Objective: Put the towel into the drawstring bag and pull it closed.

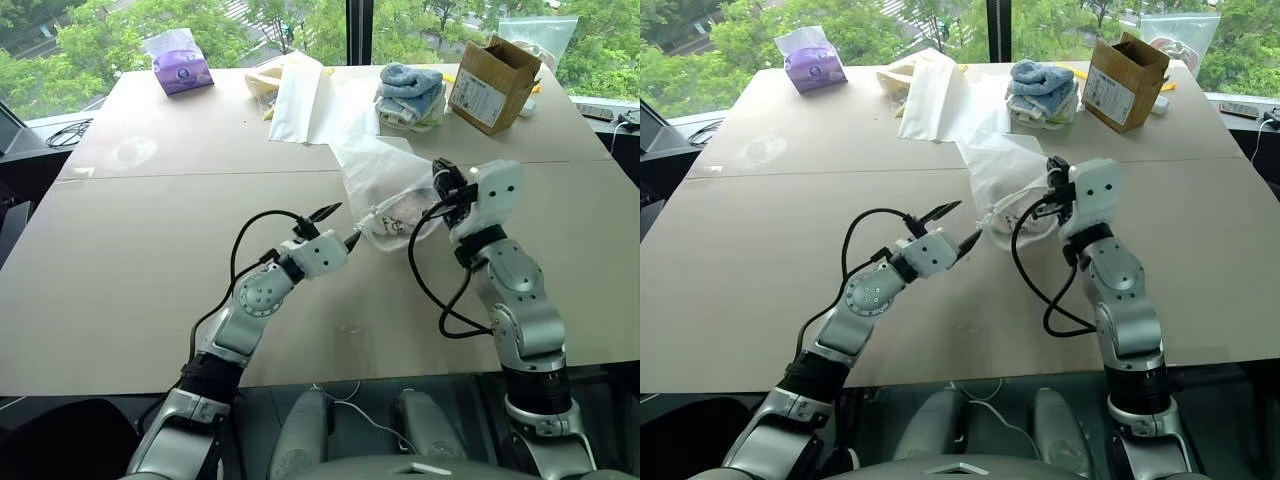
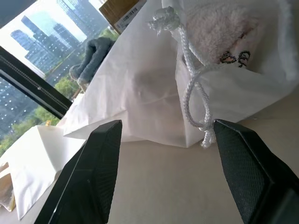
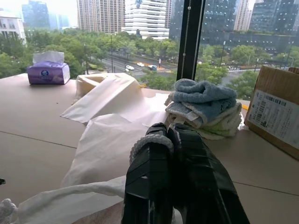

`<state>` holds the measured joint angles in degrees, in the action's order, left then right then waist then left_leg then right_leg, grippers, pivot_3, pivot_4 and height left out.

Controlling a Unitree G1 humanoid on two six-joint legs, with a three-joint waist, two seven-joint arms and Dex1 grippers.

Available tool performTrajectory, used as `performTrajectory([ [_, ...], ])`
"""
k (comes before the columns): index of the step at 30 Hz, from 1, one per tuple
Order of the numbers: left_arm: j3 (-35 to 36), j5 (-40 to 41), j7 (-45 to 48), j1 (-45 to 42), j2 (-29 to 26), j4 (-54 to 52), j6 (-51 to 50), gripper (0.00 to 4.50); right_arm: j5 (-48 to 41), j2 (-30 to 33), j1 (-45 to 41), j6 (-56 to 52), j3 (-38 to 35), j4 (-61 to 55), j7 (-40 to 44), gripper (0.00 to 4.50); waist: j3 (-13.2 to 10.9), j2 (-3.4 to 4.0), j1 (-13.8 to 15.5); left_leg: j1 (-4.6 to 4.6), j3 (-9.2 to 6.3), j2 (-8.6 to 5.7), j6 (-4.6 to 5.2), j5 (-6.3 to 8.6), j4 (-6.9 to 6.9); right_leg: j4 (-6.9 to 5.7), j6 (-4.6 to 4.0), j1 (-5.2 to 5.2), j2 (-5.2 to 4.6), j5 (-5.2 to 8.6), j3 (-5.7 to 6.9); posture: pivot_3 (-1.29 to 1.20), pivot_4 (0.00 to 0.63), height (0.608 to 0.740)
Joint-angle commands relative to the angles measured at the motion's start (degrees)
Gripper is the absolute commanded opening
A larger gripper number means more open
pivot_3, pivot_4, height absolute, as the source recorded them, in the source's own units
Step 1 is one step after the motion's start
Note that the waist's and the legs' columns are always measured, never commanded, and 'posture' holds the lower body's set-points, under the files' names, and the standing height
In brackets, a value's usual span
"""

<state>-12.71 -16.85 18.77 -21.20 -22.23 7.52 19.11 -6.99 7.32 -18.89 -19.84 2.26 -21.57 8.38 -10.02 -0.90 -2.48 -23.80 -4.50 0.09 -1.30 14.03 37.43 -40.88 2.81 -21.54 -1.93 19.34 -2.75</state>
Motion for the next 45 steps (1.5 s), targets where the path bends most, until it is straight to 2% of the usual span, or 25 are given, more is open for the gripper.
performTrajectory([
  [1,0.86,-0.43,-1.73,-0.50,-0.12,-0.06,2.93,3.19,0.30,0.15,0.51,-0.09,-0.23,-3.42,-0.34,0.00,0.00,0.00,0.00,0.00,0.00,0.00,-0.03,-0.01,0.00,0.00,0.00,0.00,0.00,0.00,-0.01,0.00,0.150,0.740],
  [9,1.49,0.54,-2.29,-0.19,0.28,-1.16,3.26,3.19,0.29,0.46,1.70,-0.81,-0.38,-3.87,-0.29,0.00,0.00,0.00,0.02,0.00,-0.02,0.00,-0.06,-0.03,0.00,0.00,0.00,0.00,0.00,0.00,0.02,0.00,0.150,0.740],
  [15,1.74,-1.79,-3.93,1.92,-1.03,-3.44,5.00,3.19,0.11,0.83,2.56,-1.38,-0.25,-4.24,0.07,0.00,0.00,0.00,0.00,0.00,-0.01,0.00,-0.07,-0.04,0.00,0.00,0.00,0.00,0.00,0.00,0.01,0.00,0.150,0.740],
  [18,1.26,-2.97,-4.52,2.30,-1.00,-3.27,5.47,2.38,0.00,0.84,2.82,-1.62,-0.14,-4.48,0.15,0.00,0.00,0.00,0.05,0.01,-0.03,0.01,-0.06,-0.03,0.00,0.00,0.00,0.00,0.01,0.00,0.03,0.00,0.150,0.740],
  [23,0.26,-4.41,-5.34,0.74,0.06,-1.29,5.99,0.05,0.12,0.96,2.91,-2.02,-0.06,-4.95,0.17,0.00,0.00,0.00,0.09,0.00,-0.02,-0.01,-0.05,-0.03,0.00,0.00,0.00,0.01,0.00,0.00,0.03,0.00,0.150,0.740],
  [31,0.02,-6.48,-7.78,-2.15,1.33,3.14,6.99,0.05,0.38,1.24,3.17,-2.45,-0.15,-5.39,-0.06,0.00,0.01,0.00,0.02,0.00,-0.03,-0.01,-0.05,-0.03,0.00,-0.01,0.00,0.01,0.01,0.00,0.04,0.00,0.150,0.740],
  [35,2.04,-7.85,-12.06,-3.62,1.91,4.37,6.10,0.05,0.49,1.32,3.29,-2.51,-0.21,-5.49,-0.16,0.00,0.01,0.00,0.06,0.00,-0.04,-0.01,-0.06,-0.04,0.00,-0.01,0.00,0.00,0.01,0.00,0.05,0.00,0.150,0.740],
  [40,9.12,-5.99,-19.40,-6.41,2.83,4.87,0.70,0.05,0.90,1.11,3.43,-3.16,-2.02,-4.88,-1.96,0.00,0.01,-0.01,0.05,-0.01,-0.04,-0.01,-0.06,-0.03,0.01,-0.01,0.00,0.01,0.00,0.00,0.05,0.00,0.150,0.740],
  [45,16.16,-6.32,-26.19,-12.46,0.00,6.58,-3.85,0.05,4.40,0.35,1.67,-3.63,-10.66,-0.97,-11.90,0.00,0.01,-0.02,0.15,-0.04,-0.11,-0.02,-0.09,-0.05,0.02,-0.02,0.00,0.00,0.00,0.00,0.11,0.00,0.150,0.740],
])
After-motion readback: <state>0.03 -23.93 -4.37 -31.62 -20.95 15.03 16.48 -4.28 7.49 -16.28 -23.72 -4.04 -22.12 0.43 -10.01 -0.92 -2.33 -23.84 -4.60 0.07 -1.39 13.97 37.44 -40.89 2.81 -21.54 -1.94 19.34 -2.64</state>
